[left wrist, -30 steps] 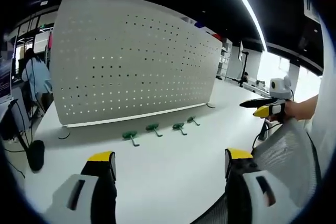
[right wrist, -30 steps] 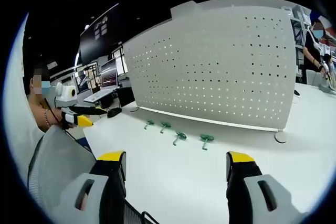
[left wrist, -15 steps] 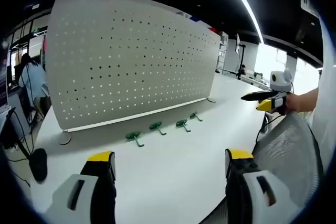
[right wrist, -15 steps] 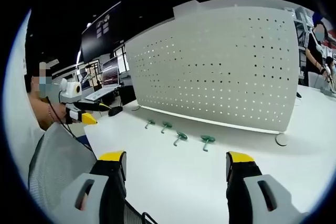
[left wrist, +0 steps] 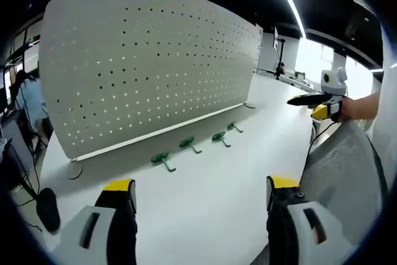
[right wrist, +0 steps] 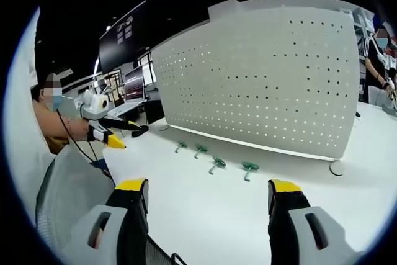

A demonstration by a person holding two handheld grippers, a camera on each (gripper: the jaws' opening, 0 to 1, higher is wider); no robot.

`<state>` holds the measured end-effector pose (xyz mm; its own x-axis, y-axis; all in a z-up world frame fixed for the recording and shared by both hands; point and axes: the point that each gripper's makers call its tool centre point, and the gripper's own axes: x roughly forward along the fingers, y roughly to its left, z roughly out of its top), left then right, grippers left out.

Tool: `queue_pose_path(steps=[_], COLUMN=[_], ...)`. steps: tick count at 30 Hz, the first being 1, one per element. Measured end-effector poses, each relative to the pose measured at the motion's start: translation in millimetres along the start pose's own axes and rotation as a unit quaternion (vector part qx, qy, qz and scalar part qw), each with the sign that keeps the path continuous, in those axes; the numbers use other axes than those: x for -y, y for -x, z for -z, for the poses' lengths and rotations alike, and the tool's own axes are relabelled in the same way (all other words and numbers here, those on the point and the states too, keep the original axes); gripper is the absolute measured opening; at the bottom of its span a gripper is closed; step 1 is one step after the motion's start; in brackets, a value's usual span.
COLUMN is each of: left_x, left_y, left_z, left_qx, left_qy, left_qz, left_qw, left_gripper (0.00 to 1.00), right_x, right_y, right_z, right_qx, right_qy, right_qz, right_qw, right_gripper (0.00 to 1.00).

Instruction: Insert the hook assembly into the mounting plate slot until the hook locks in place.

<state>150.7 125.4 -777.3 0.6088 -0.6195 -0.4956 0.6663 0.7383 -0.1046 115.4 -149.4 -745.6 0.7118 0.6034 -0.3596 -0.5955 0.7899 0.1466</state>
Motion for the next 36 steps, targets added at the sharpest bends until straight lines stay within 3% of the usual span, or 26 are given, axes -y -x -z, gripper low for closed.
queue_pose_path(steps=[5, 15, 19, 36], left_x=[-7.1, -16.7, -22.1, -42.1], left_y=[-7, -23, -28, -52], left_z=[4.3, 4.3, -0.7, -8.1], left_qx=[-0.032, -0.069, -0.072, -0.109], left_qy=[-0.053, -0.101, -0.11, -0.185], left_qz=[0.009, 0.047, 0.056, 0.096], left_qw=[0.9981, 0.9914, 0.9897, 0.972], left_gripper=[0.88, 0.87, 0.88, 0.84], right_x=[-1, -3, -4, -7], right_y=[0, 2, 3, 7], right_z=[1.3, 2.6, 2.4, 4.4], right_qx=[-0.004, -0.006, -0.006, -0.01], right_qy=[0.003, 0.005, 0.007, 0.011], right_qz=[-0.001, 0.002, 0.002, 0.002], right_qw=[1.0, 1.0, 1.0, 0.9999], right_gripper=[0.76, 0.76, 0.76, 0.76])
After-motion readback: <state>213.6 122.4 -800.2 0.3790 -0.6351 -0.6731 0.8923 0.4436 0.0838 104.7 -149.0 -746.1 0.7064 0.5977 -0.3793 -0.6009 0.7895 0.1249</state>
